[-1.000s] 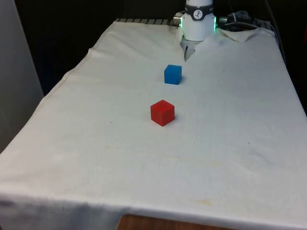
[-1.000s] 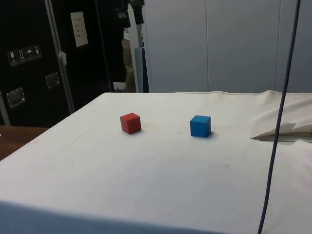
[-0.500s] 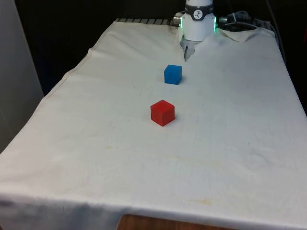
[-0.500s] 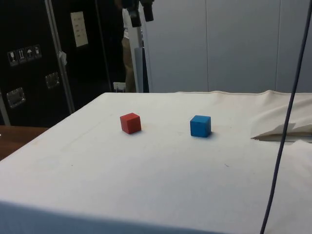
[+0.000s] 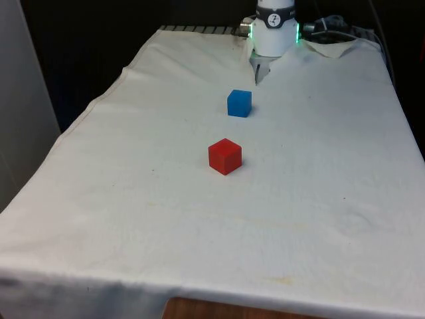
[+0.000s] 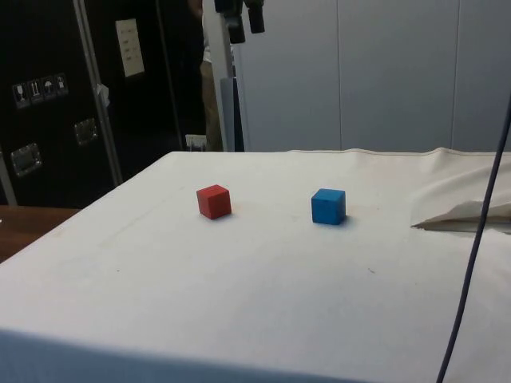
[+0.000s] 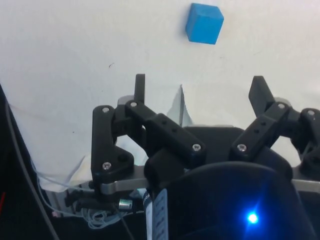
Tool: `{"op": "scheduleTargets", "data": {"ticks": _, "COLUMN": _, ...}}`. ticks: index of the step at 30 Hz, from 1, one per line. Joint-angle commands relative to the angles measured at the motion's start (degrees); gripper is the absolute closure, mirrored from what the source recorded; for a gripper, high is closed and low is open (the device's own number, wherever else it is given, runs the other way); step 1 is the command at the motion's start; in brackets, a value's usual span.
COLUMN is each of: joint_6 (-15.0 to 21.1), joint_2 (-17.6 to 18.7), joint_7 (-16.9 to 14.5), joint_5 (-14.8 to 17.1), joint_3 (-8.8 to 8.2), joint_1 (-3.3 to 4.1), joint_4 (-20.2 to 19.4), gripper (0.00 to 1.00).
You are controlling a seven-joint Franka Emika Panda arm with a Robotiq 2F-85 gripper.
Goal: Stack the two cubes.
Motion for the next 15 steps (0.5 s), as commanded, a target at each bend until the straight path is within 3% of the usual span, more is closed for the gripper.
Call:
{"op": "scheduleTargets", "data": {"ticks": 1, "joint_6": 1.1, "joint_2": -1.0, "joint_7": 0.5, "joint_5": -0.4, "joint_3": 0.17, "joint_1": 0.0, "joint_4": -1.1, "gripper": 0.0}}
{"op": "scheduleTargets", "data": {"ticks": 5, "joint_6": 3.0, "joint_2": -3.3, "joint_7": 0.6, "joint_5": -0.3, "joint_3": 0.23, "joint_1": 0.0, "joint_4": -4.3, "gripper": 0.0}}
{"op": "scheduleTargets", "data": {"ticks": 6, "joint_6": 2.0, "joint_2": -2.5, "joint_7": 0.1, "joint_5": 0.0, "joint_3": 0.11, "joint_1": 0.0, "joint_4": -3.4, "gripper": 0.0}}
{"op": "scheduleTargets", "data": {"ticks": 15, "joint_6": 8.3, "joint_2": -7.2, "joint_7": 0.7, "joint_5": 0.0, "joint_3": 0.17, "joint_1": -0.06, "joint_4": -11.1, "gripper": 0.0}}
